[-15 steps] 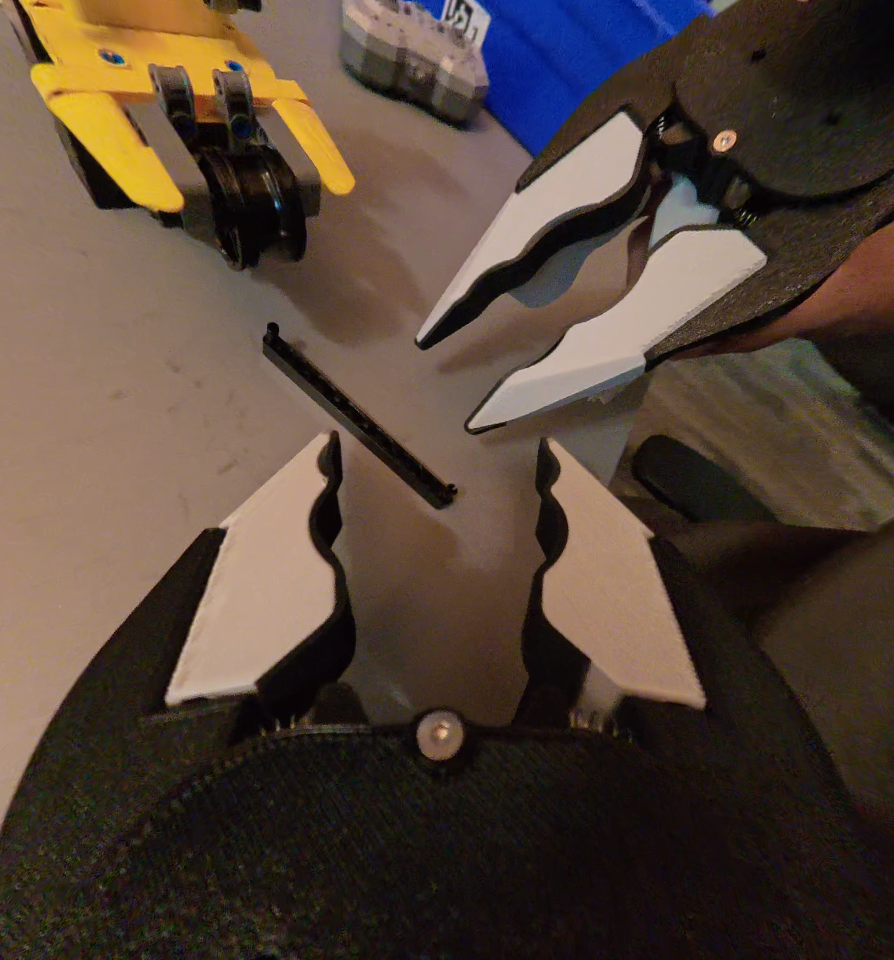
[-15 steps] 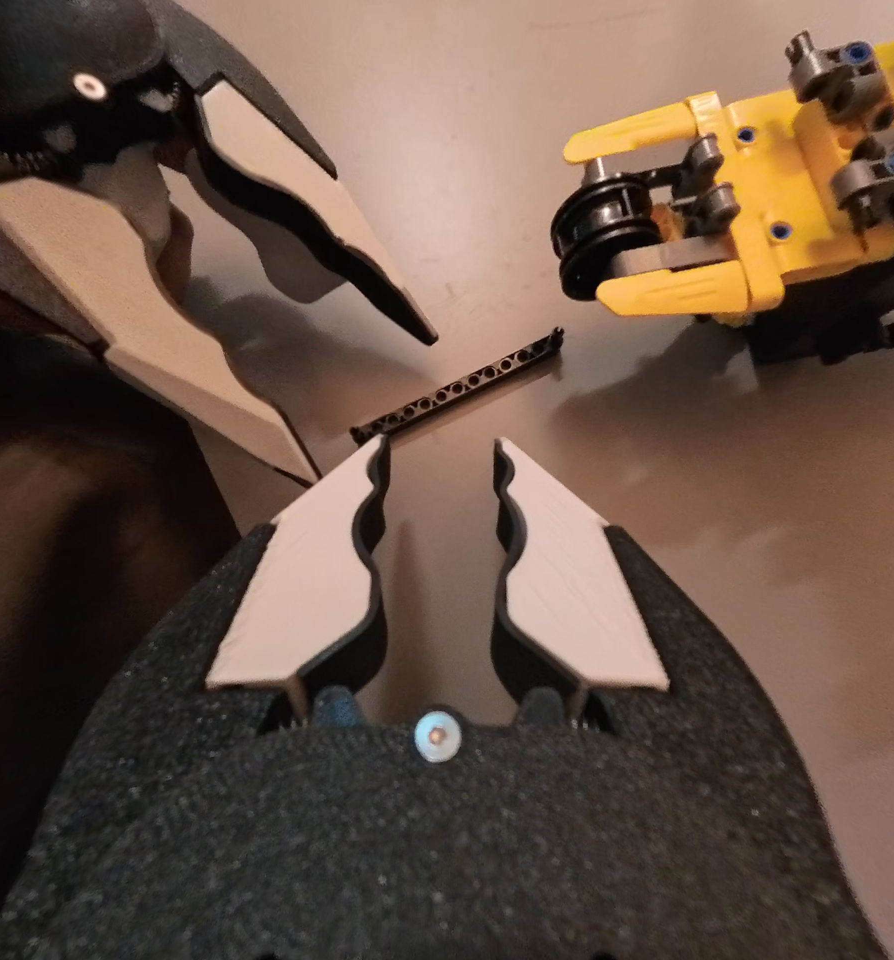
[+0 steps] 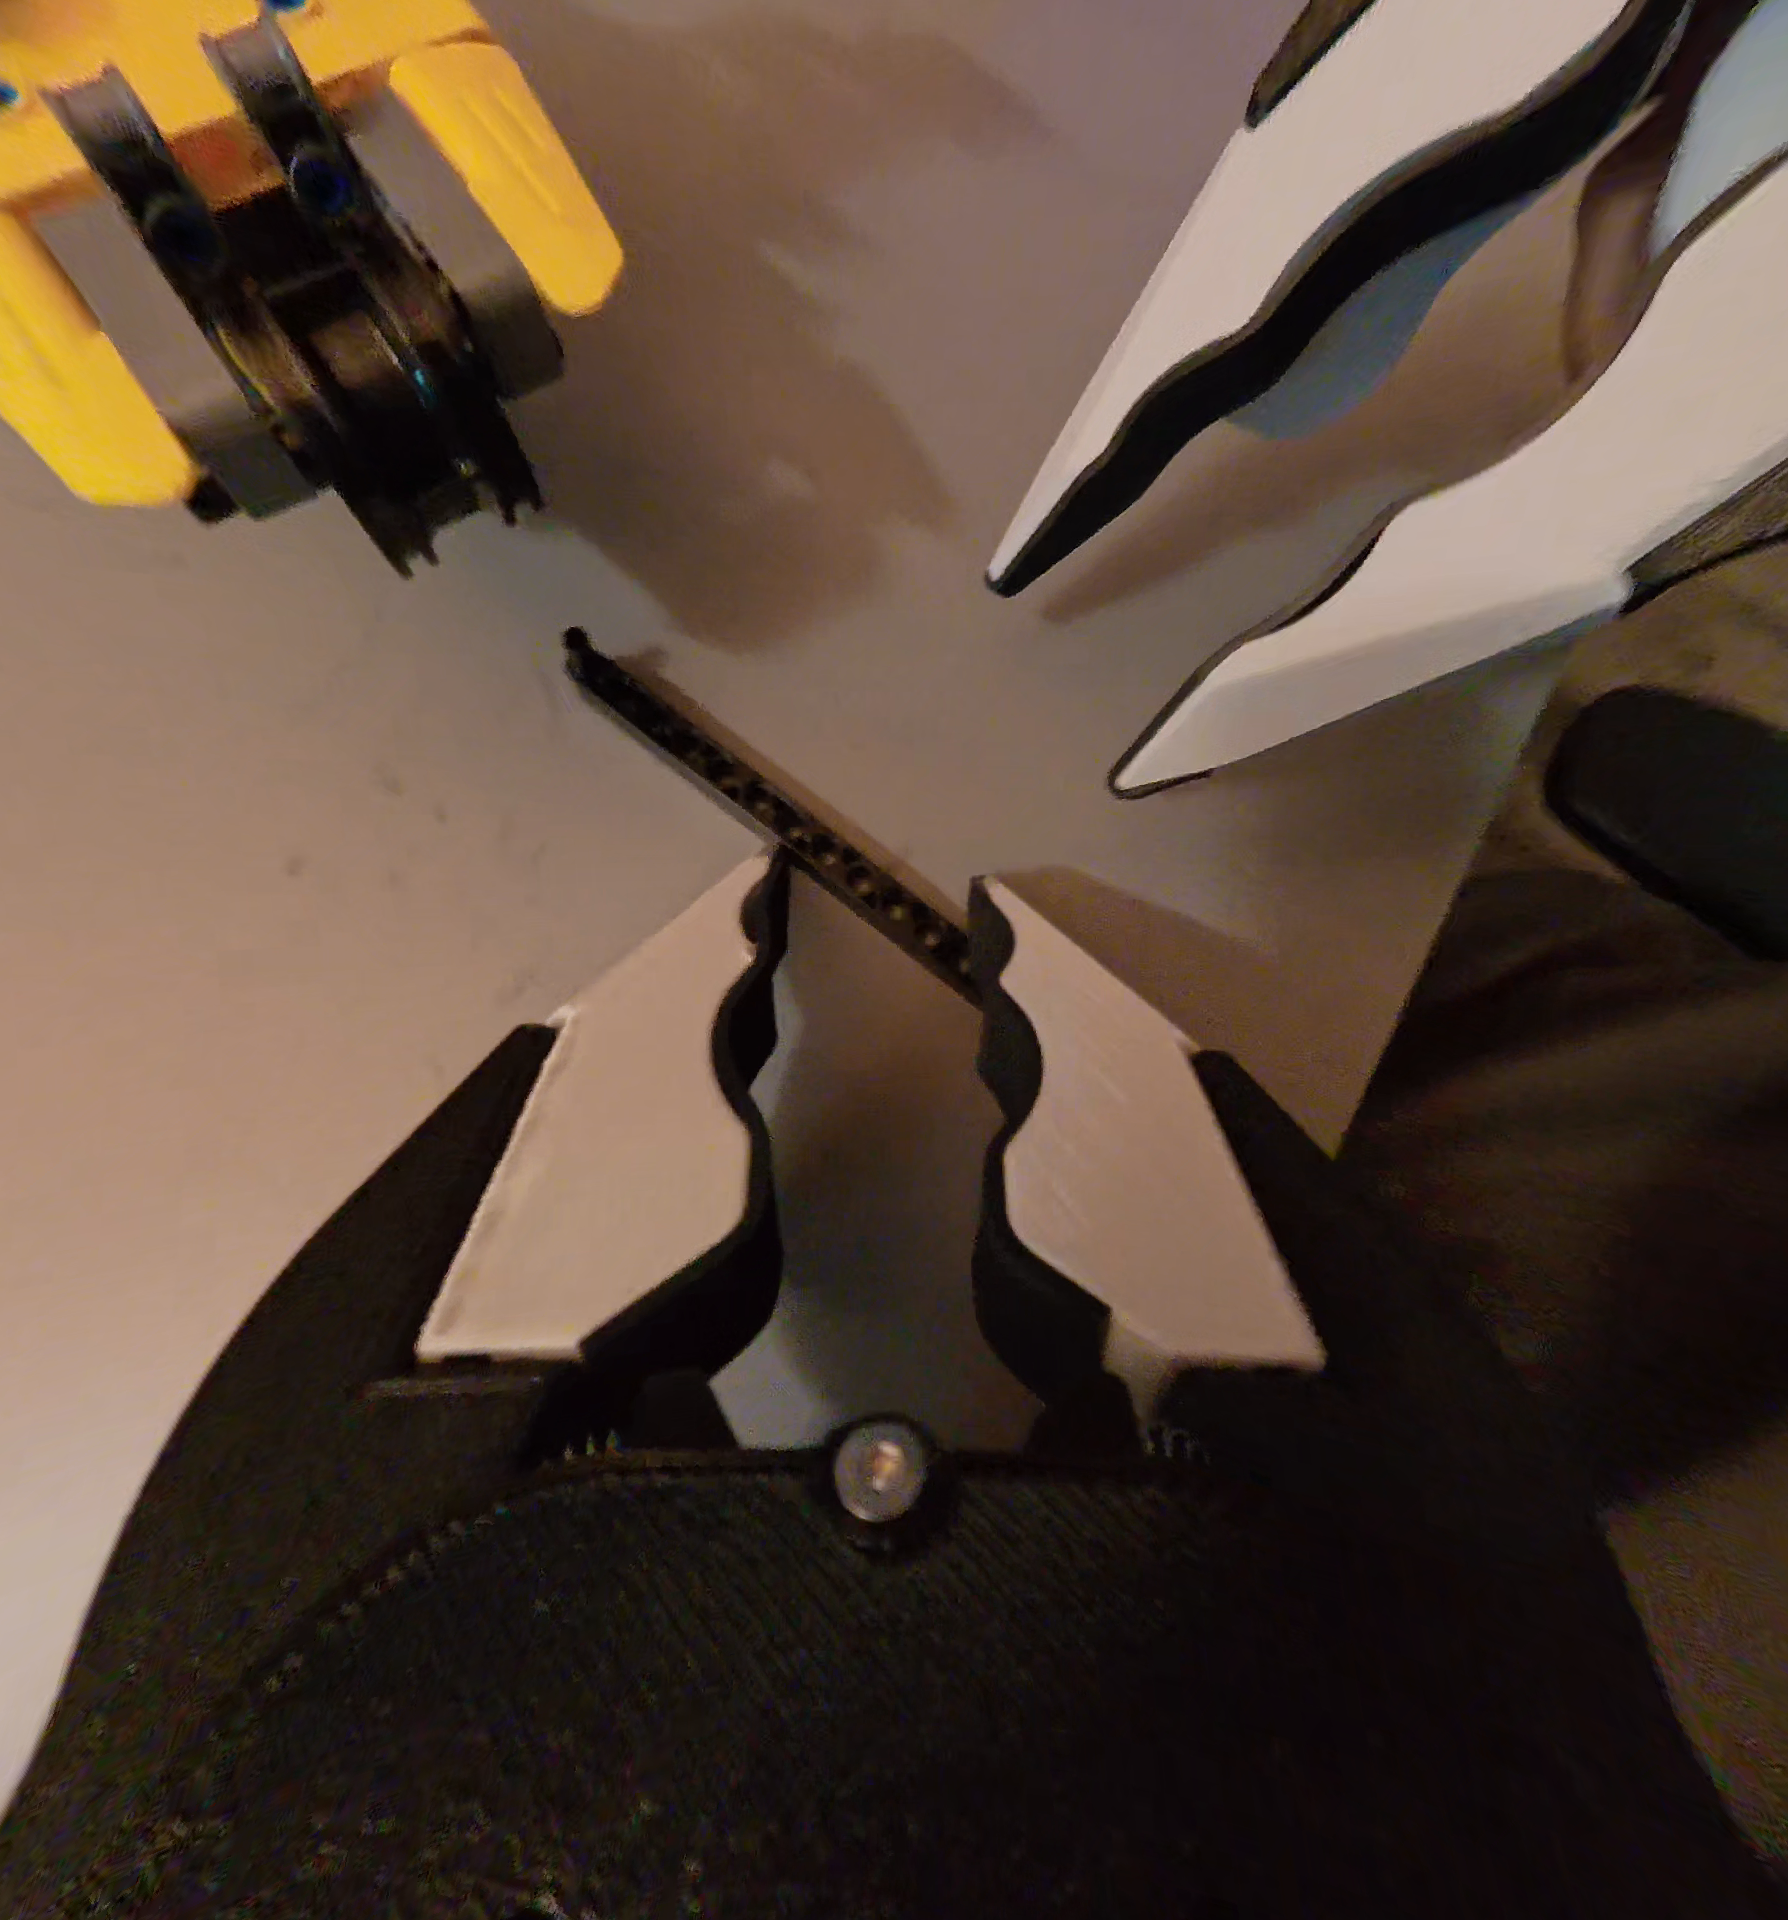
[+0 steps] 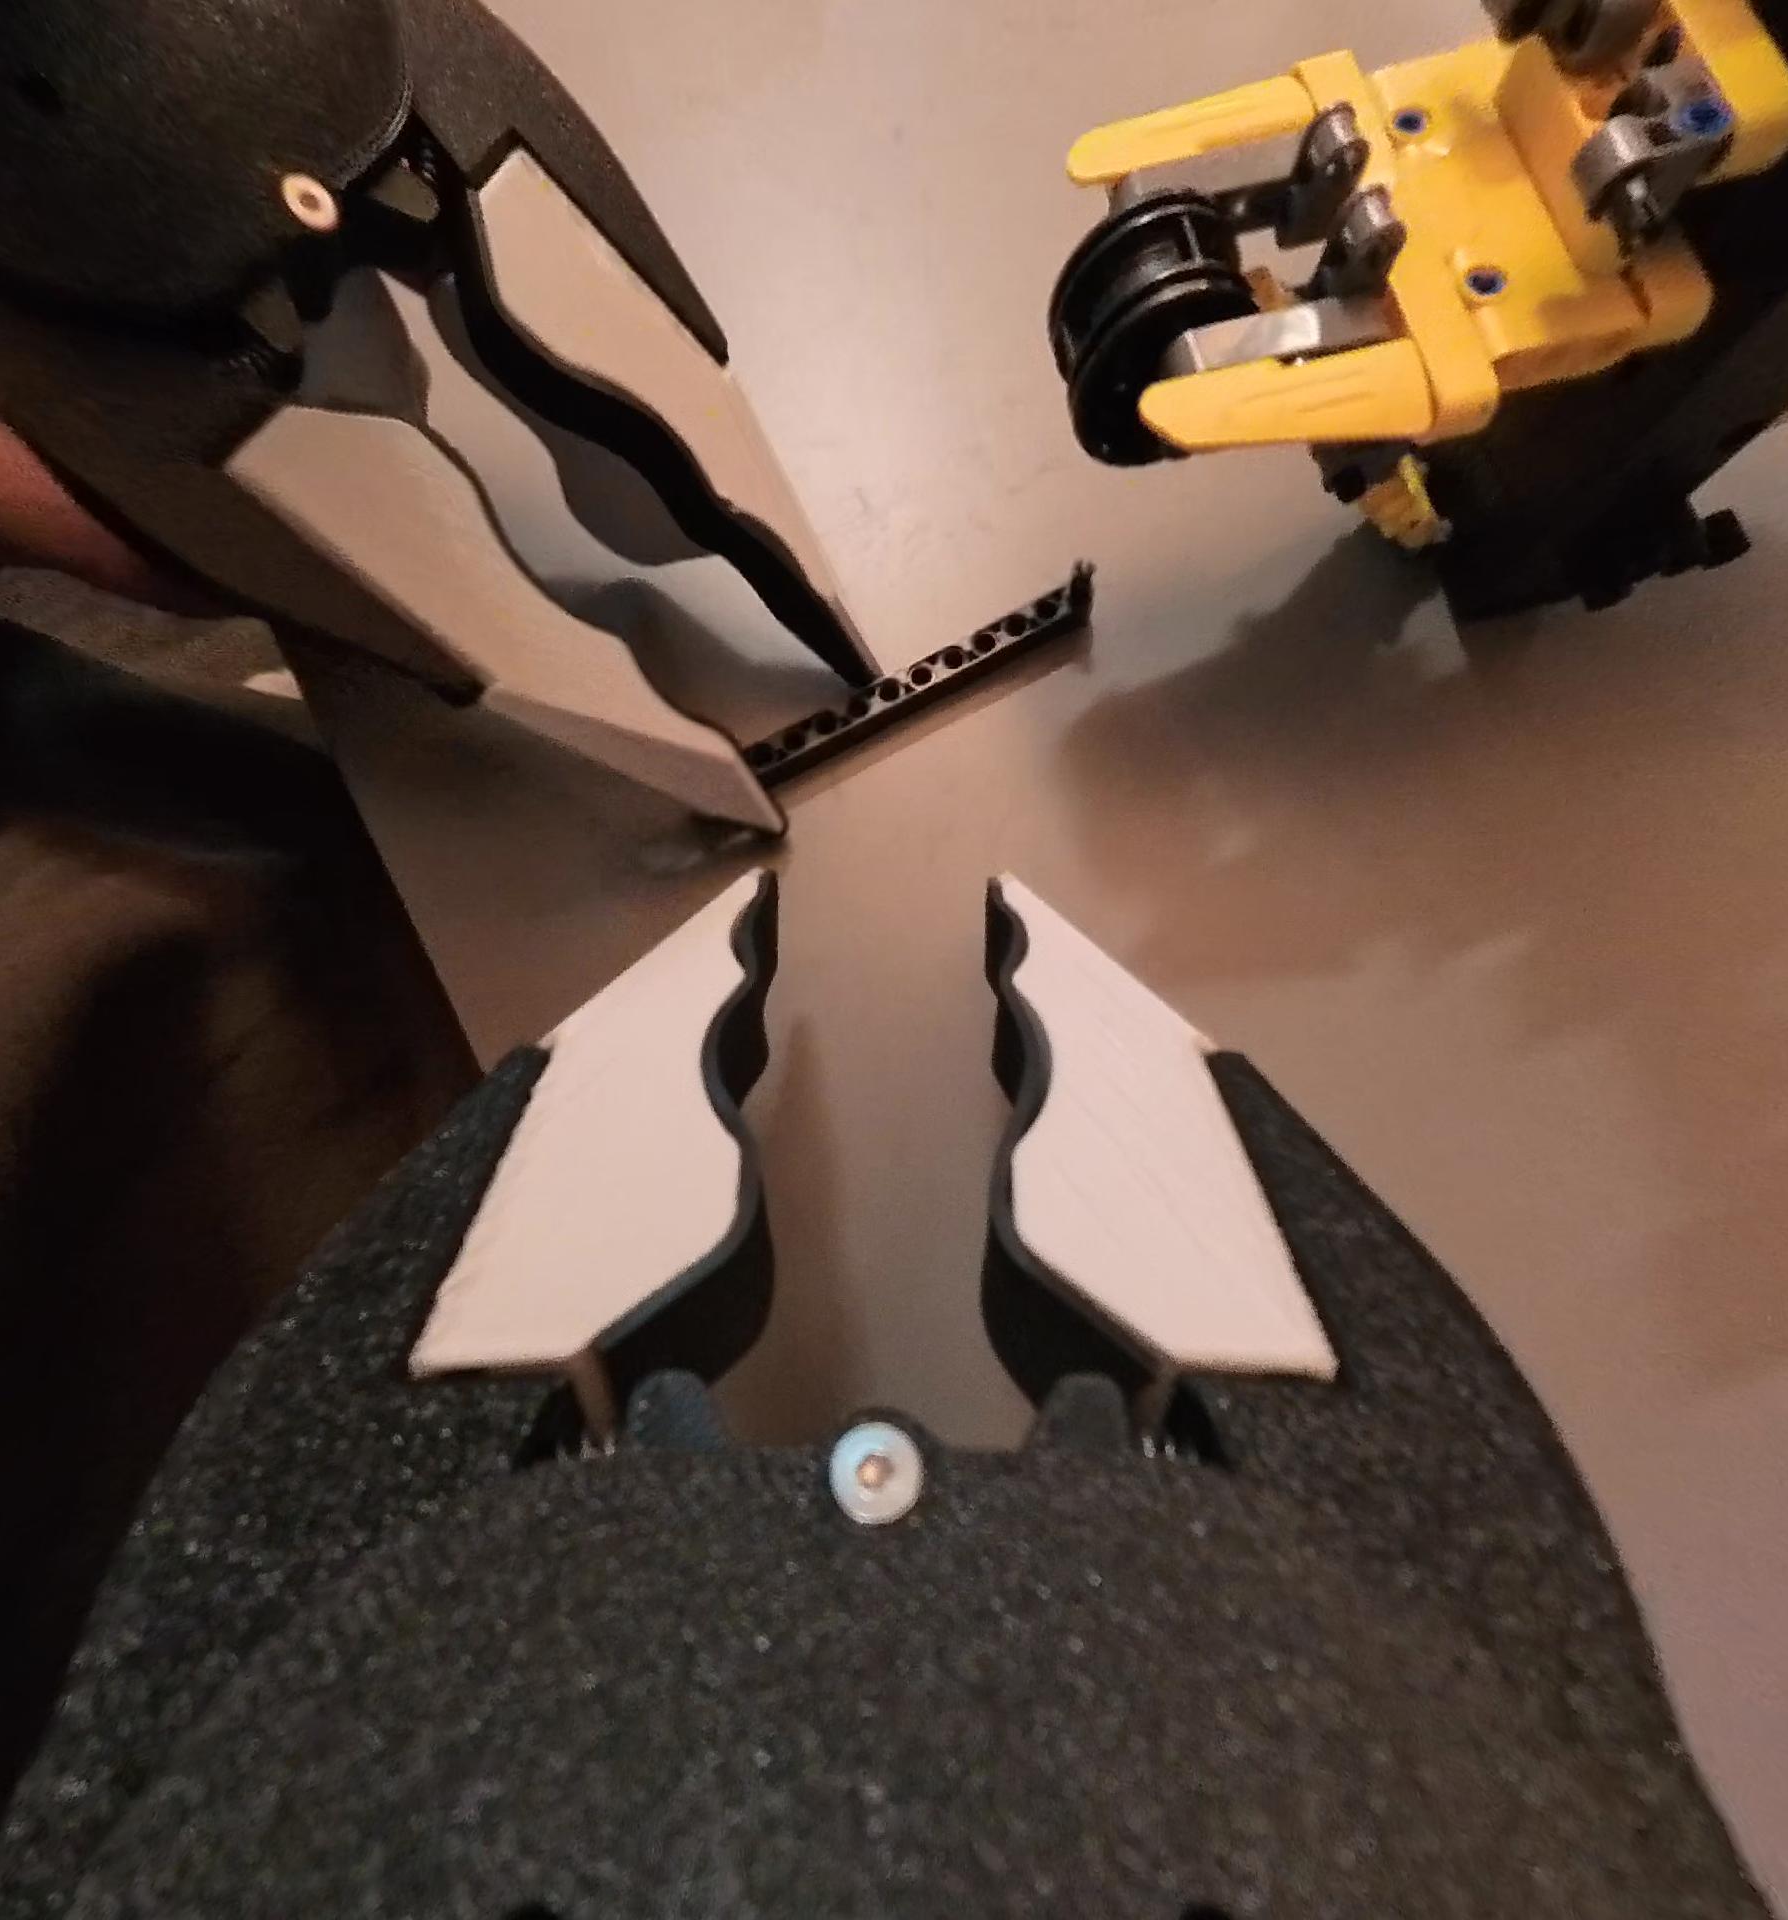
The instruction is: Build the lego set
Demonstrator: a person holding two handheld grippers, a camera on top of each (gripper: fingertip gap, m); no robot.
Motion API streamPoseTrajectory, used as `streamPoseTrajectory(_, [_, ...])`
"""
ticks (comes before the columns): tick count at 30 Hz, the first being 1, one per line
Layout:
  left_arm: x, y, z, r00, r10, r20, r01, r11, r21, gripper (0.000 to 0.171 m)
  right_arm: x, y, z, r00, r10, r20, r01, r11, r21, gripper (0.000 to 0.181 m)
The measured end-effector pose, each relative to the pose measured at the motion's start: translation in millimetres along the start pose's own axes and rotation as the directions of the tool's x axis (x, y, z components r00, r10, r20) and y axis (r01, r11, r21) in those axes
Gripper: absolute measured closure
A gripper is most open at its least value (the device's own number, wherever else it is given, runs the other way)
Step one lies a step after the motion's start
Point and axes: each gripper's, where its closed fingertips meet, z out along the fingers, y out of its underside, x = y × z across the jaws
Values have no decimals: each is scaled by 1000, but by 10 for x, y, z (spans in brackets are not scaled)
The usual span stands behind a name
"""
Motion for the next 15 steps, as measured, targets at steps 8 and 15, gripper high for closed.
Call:
streamPoseTrajectory(8, [155,33,-7,980,146,-137,-150,989,-17,151,-2,-11,-108,986,127,107,-136,987,83,141])
streamPoseTrajectory(15, [203,94,-124,978,142,-152,-144,990,0,137,216,74,-42,1000,-8,-26,9,998,59,137])
